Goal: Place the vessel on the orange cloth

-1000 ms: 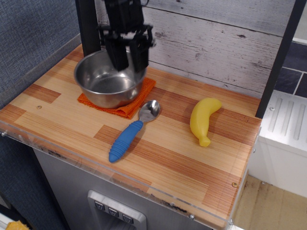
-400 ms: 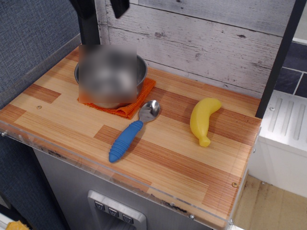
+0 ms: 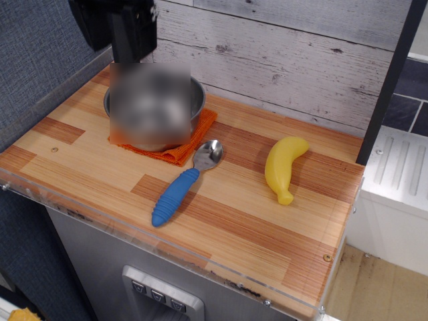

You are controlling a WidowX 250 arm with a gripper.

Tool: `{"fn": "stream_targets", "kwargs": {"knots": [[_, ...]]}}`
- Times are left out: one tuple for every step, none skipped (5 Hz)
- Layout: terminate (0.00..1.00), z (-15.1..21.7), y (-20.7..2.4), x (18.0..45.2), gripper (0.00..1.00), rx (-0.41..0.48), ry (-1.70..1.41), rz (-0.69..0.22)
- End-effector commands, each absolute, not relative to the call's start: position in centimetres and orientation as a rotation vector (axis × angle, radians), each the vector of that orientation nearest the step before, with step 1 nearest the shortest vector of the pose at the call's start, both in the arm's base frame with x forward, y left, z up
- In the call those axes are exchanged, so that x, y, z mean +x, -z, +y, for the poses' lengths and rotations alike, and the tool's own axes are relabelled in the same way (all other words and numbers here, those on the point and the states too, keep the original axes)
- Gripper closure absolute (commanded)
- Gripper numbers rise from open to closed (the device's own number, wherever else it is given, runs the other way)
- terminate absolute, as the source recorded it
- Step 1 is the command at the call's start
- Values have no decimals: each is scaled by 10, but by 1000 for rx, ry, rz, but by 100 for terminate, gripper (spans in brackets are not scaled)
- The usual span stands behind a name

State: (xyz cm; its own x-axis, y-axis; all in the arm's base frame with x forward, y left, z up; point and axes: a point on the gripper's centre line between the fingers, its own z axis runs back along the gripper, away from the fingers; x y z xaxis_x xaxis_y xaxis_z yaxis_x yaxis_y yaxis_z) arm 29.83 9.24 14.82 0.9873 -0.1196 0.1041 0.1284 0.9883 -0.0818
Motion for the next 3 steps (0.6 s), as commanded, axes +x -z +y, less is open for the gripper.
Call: {"fn": "stream_targets", "kwargs": {"knots": [[0, 94, -152, 293, 0, -87, 200, -123], [0, 94, -152, 293, 0, -87, 200, -123], [100, 94, -152, 293, 0, -87, 200, -123]]}}
